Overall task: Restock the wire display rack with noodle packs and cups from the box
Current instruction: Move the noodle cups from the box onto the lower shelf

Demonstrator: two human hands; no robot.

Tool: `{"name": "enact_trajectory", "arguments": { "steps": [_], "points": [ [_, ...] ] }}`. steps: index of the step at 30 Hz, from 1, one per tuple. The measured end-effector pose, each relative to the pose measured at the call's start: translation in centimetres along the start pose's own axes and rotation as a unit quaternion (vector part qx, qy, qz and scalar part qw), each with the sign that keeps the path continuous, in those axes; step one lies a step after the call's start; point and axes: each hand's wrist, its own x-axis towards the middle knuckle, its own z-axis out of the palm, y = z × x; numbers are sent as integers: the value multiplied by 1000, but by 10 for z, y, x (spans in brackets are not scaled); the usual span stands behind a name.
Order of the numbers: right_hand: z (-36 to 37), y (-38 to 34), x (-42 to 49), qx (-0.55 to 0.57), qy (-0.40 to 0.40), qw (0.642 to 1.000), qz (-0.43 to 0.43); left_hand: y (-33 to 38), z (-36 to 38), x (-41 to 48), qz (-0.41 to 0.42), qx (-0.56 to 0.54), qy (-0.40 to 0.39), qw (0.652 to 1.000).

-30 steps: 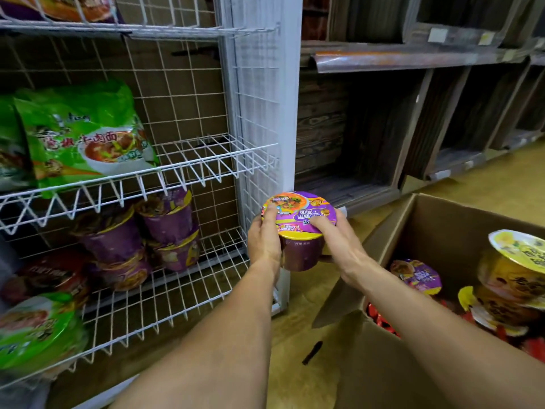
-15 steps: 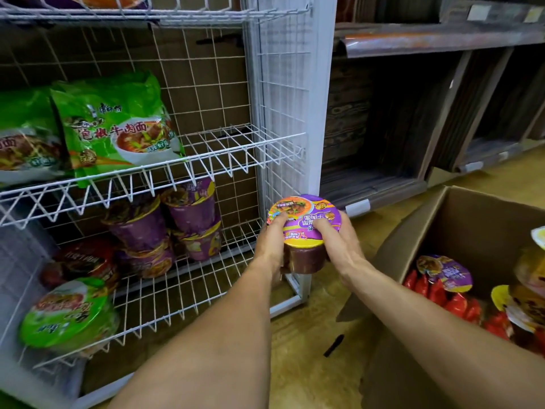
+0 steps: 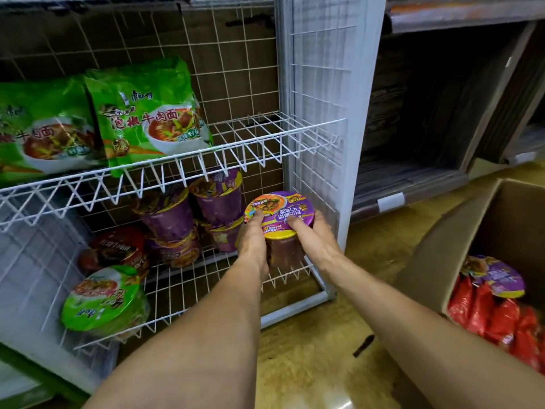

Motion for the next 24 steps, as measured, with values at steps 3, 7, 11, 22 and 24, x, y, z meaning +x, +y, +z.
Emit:
{"name": "enact_trajectory", "arguments": {
  "steps": [3,7,11,22,24],
  "points": [
    [13,10,9,-1,4,1000,26,-19,-2,42,16,-3,35,999],
    [18,22,21,-11,-1,998,62,-45,-2,94,46,4,63,997],
    [20,35,36,-16,-28,997,73,-48,-1,101,56,27,63,996],
    [33,59,80,57,-4,995,76,-34,16,87,6,85,47,995],
    [38,63,86,47,-10,997,66,-39,16,89,-17,69,55,996]
  ]
}}
